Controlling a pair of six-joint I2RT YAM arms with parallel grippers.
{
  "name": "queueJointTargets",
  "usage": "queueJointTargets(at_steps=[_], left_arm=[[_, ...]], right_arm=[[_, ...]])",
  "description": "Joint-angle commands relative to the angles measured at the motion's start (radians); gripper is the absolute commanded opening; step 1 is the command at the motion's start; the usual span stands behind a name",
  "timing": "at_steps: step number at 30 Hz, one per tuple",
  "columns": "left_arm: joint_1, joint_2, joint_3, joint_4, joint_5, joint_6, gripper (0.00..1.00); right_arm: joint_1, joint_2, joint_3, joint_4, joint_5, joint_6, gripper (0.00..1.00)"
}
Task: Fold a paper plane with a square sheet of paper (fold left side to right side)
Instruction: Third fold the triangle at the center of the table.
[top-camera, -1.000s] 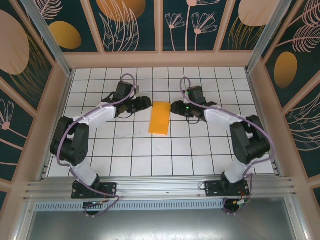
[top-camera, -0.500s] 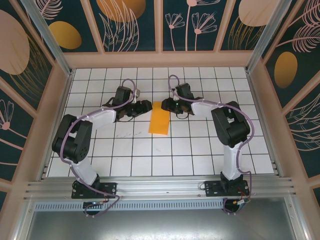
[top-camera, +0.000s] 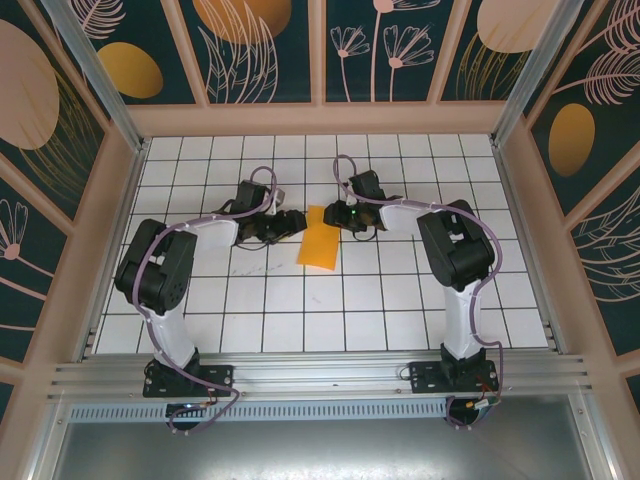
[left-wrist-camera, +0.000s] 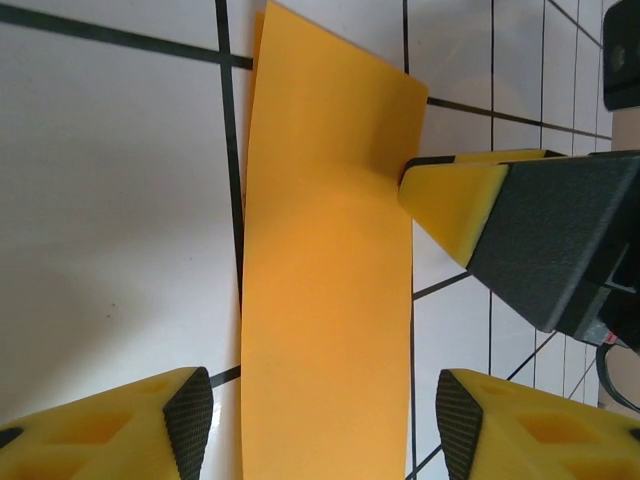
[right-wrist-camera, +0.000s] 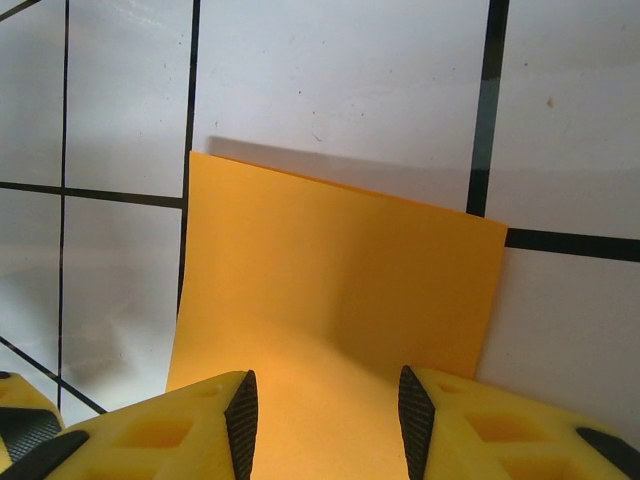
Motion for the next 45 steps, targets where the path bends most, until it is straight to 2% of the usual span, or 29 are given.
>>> queueJointTargets(at_steps=[1, 21, 24, 32, 35, 38, 41, 45], left_arm=[[-0.016, 0.027, 0.013, 0.013, 0.036, -0.007, 0.63], [-0.060, 0.085, 0.067, -0.085, 0.027, 0.037, 0.62], [-0.065, 0.083, 0.068, -0.083, 0.033, 0.033, 0.55], [-0.073, 0.046, 0.028, -0.046, 0.020, -0.018, 0.24], [-0.078, 0.026, -0.006, 0.009, 0.029, -0.065, 0.11], [-0.082, -0.002, -0.040, 0.081, 0.040, -0.137, 0.01], [-0.087, -0.033, -0.094, 0.141, 0.046, -0.205, 0.00], [-0.087, -0.056, -0.132, 0.197, 0.064, -0.277, 0.00]], right_arm=[[0.002, 0.016, 0.021, -0.024, 0.012, -0.018, 0.44], [0.003, 0.009, 0.023, -0.020, 0.005, -0.027, 0.44], [0.002, 0.008, 0.021, -0.013, -0.001, -0.029, 0.44], [0.002, -0.034, 0.007, 0.014, 0.022, -0.065, 0.48], [0.002, -0.084, -0.022, 0.039, 0.056, -0.111, 0.56], [0.005, -0.195, -0.119, 0.128, 0.106, -0.162, 0.71], [0.019, -0.329, -0.235, 0.179, 0.149, -0.242, 0.79], [0.127, -0.488, -0.382, 0.173, 0.255, -0.369, 0.84]])
